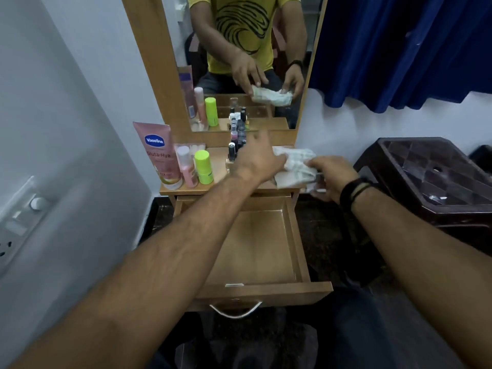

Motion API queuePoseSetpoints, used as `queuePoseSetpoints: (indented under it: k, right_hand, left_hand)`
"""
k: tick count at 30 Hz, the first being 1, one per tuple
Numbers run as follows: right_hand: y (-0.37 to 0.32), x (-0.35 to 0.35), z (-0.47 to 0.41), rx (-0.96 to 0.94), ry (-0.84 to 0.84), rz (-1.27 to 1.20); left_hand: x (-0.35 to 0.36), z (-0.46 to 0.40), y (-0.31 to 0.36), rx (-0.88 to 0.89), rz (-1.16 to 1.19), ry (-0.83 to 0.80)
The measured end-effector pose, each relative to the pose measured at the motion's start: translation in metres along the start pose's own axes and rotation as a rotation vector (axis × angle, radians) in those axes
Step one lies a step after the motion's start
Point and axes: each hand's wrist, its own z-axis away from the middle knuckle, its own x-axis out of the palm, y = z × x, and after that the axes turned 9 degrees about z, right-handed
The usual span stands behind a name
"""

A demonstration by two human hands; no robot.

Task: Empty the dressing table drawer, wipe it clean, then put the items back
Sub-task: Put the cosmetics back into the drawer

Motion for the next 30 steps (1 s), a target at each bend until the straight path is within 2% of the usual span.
queuePoseSetpoints:
  k: [3, 6, 10, 13, 20, 30]
  right_hand:
    - [-0.010, 0.003, -0.032, -0.144, 0.093, 0.300]
    - [0.006, 0.011, -0.042, -0.297, 0.160, 0.647]
    - [0.029, 0.024, -0.049, -0.367, 0.124, 0.877]
    - [0.031, 0.031, -0.057, -0.386, 0.151, 0.891]
    - [0.028, 0.043, -0.074, -0.542, 0.181, 1.021]
    - [0.030, 0.039, -0.067, -0.496, 0.153, 1.004]
  left_hand:
    - [0.000, -0.014, 0.006, 0.019, -0.175, 0.068]
    - [0.019, -0.017, -0.008, 0.029, -0.270, -0.056]
    - [0.046, -0.016, -0.030, -0.018, -0.335, -0.240]
    - [0.058, -0.020, -0.036, -0.040, -0.362, -0.292]
    - [0.069, -0.033, -0.042, -0.099, -0.359, -0.285]
    - [0.061, -0.027, -0.042, -0.058, -0.330, -0.238]
